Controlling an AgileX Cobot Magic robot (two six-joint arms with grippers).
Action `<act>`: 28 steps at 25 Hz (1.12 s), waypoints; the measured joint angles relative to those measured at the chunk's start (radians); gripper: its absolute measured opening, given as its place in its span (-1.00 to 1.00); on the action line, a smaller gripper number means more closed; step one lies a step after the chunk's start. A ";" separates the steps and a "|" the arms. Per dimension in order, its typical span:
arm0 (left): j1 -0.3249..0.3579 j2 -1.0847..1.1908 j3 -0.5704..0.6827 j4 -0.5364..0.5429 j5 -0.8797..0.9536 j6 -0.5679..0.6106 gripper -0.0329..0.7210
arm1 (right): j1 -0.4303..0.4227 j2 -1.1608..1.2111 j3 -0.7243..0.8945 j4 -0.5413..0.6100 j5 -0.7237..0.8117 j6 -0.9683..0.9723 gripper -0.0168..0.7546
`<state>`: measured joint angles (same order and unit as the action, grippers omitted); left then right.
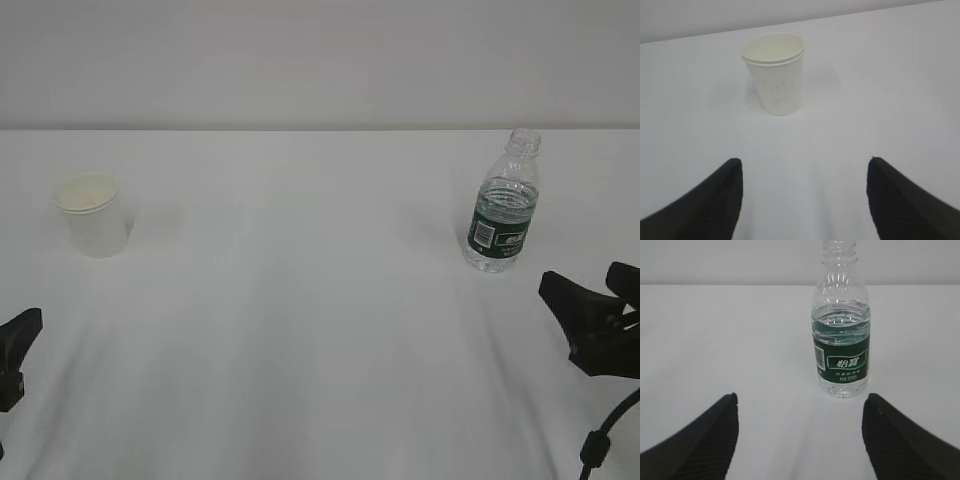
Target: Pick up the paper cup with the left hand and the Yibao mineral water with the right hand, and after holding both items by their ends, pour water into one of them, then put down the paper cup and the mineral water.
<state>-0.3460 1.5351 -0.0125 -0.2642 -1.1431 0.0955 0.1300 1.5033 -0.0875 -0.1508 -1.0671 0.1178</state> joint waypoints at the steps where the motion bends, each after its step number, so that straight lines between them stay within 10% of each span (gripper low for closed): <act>1: 0.000 0.000 0.000 0.000 0.000 0.000 0.56 | 0.000 0.044 0.000 -0.002 -0.037 0.000 0.56; 28: 0.000 0.001 0.000 0.021 0.000 0.000 0.51 | 0.000 0.221 -0.123 0.037 -0.071 -0.053 0.56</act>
<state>-0.3460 1.5365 -0.0125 -0.2431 -1.1431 0.0955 0.1300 1.7239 -0.2100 -0.1141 -1.1385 0.0649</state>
